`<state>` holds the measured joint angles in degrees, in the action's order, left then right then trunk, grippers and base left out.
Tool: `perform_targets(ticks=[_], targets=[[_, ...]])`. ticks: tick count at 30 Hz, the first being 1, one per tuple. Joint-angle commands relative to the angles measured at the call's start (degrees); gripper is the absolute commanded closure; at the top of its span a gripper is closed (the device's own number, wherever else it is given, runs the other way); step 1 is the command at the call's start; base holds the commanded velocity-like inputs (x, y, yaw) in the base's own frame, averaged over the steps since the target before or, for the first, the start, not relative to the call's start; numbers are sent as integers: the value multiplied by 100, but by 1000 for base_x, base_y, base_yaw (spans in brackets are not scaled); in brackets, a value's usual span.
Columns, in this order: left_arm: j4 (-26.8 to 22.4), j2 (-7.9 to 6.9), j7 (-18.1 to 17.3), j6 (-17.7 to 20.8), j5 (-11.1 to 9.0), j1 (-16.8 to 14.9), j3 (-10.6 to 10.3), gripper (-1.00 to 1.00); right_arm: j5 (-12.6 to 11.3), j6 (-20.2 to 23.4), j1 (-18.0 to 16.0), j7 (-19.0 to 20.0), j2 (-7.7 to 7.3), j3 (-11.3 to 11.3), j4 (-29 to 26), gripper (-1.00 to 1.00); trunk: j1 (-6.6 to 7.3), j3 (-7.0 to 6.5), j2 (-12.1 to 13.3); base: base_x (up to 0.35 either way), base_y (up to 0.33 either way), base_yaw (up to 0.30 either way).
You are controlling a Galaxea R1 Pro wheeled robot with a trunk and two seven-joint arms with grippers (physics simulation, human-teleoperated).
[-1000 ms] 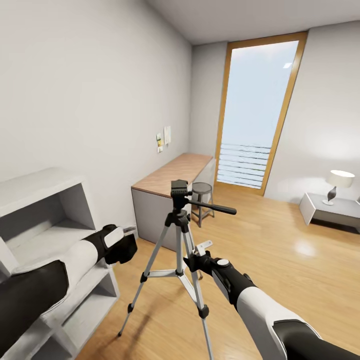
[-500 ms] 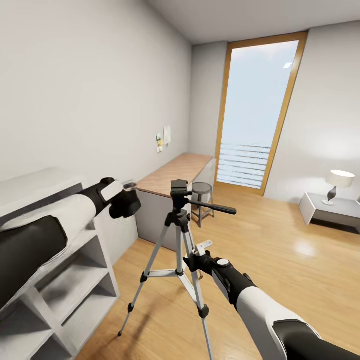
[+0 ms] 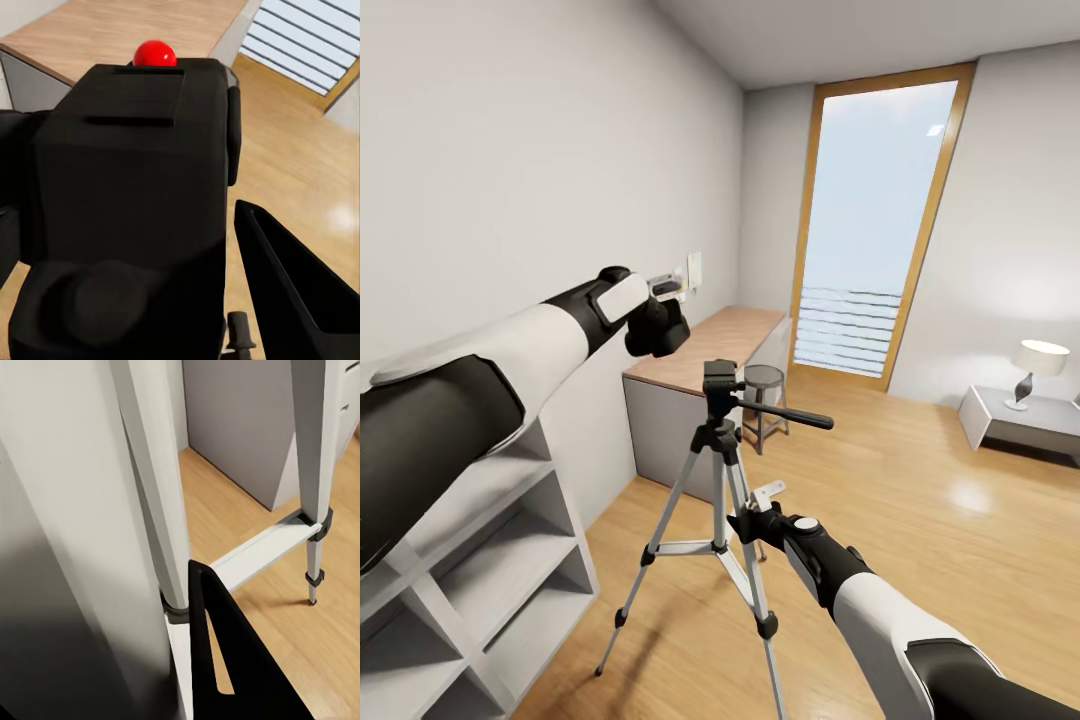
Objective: Attach the digital camera to the camera tripod in the bedroom.
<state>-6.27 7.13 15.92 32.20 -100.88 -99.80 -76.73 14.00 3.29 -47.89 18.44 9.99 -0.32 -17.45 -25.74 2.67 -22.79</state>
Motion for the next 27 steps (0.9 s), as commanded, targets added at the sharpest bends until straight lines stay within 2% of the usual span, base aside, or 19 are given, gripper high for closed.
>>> perform_targets(ticks=[1,5,7,9,11,15,19,20,21,23,27], targets=[[-4,-3,36,11,-53,-19,-24,100,53,37,-1,18,1,37,-4,100,-4,14,-13,0,0,0],[-3,-6,41,13,-91,-31,-18,100,57,45,-1,13,1,29,-4,100,-4,14,-13,0,0,0],[-5,5,37,13,-331,-36,0,100,53,65,-1,16,1,35,-4,100,-4,14,-13,0,0,0],[-1,2,36,14,-484,-36,39,100,56,66,-1,14,1,35,-4,100,-4,14,-13,0,0,0],[1,-3,40,14,-773,-34,115,100,57,66,-1,12,1,38,-5,100,-4,14,-13,0,0,0],[40,-13,42,-11,-1048,-38,159,100,58,66,-1,11,1,40,-6,100,-4,14,-13,0,0,0],[20,-3,35,-128,-1073,-35,106,100,59,66,-1,10,1,40,-8,100,-4,14,-13,0,0,0],[3,7,31,-247,-1054,-35,93,100,59,66,-1,10,1,40,-7,100,-4,14,-13,0,0,0],[-14,18,39,-670,-1000,-35,62,100,59,66,-1,10,1,40,-5,100,-4,14,-13,0,0,0],[-25,11,35,-1021,-987,-38,54,100,59,66,-1,10,1,32,-6,100,-4,14,-13,0,0,0],[-31,17,20,-1279,-958,-35,45,100,59,64,-1,10,1,25,-8,100,-4,14,-13,0,0,0]])
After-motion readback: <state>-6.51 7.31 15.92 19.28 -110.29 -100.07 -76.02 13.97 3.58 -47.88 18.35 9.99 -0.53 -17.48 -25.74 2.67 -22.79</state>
